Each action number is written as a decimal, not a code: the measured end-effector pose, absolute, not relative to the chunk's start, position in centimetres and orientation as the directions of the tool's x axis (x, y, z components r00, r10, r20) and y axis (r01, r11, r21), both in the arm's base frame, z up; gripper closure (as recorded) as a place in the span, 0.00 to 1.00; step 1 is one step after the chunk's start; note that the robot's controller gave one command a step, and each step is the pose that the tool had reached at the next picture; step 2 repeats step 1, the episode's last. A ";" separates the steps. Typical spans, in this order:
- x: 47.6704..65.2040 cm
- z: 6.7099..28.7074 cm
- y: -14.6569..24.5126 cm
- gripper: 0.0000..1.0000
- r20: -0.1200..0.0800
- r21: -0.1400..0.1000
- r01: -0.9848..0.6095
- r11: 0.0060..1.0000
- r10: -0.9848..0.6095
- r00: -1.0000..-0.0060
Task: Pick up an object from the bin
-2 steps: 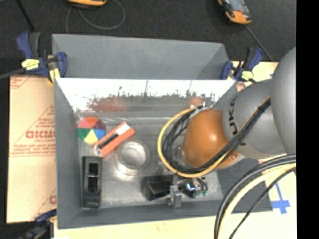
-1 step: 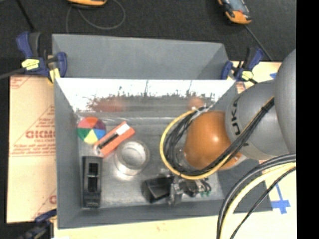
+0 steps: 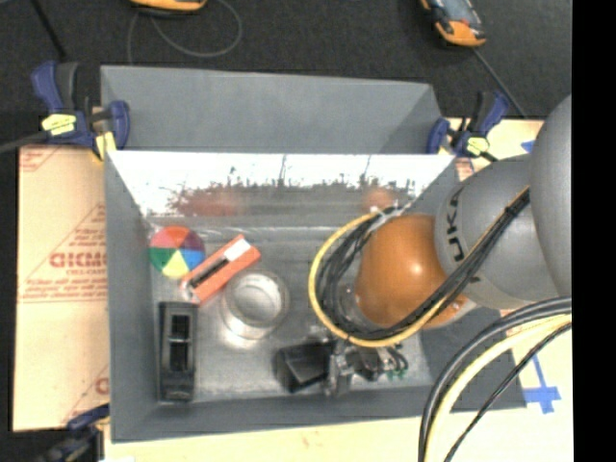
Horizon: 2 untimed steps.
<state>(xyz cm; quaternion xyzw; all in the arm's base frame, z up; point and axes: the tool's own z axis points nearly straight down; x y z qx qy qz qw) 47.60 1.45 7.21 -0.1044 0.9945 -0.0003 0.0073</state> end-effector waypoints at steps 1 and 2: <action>47.6 7.5 1.4 1.00 -0.012 -0.002 -0.207 0.978 -0.207 -0.978; 47.6 7.5 1.4 1.00 -0.012 -0.002 -0.207 0.978 -0.207 -0.978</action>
Offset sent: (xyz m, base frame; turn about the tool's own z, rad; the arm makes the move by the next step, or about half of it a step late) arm -0.0001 -0.0001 0.0381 0.0000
